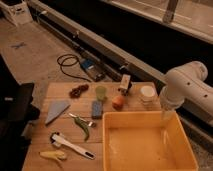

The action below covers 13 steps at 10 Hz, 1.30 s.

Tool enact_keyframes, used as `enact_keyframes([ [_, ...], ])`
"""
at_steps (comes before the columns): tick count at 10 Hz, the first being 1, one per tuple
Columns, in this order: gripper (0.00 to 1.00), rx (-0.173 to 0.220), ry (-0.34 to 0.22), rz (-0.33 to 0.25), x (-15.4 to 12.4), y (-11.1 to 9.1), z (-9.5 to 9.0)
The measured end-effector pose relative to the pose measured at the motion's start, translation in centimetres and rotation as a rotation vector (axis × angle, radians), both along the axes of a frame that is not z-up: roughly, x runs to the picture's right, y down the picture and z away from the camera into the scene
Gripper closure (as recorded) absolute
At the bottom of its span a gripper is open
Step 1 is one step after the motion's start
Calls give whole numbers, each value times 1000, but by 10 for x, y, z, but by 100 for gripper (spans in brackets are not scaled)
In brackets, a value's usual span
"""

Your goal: Place grapes in table surface

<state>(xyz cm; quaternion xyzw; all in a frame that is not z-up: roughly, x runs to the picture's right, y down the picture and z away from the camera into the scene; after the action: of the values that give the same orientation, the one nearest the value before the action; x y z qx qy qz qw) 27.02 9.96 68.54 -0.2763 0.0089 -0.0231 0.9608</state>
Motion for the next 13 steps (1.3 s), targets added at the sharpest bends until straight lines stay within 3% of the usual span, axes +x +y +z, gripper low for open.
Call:
enact_keyframes([
  [5,35,-1,-113,-150,-110,-14,13],
  [8,35,-5,-239,-263,-191,0,10],
  [13,35,-4,-248,-276,-195,2,9],
])
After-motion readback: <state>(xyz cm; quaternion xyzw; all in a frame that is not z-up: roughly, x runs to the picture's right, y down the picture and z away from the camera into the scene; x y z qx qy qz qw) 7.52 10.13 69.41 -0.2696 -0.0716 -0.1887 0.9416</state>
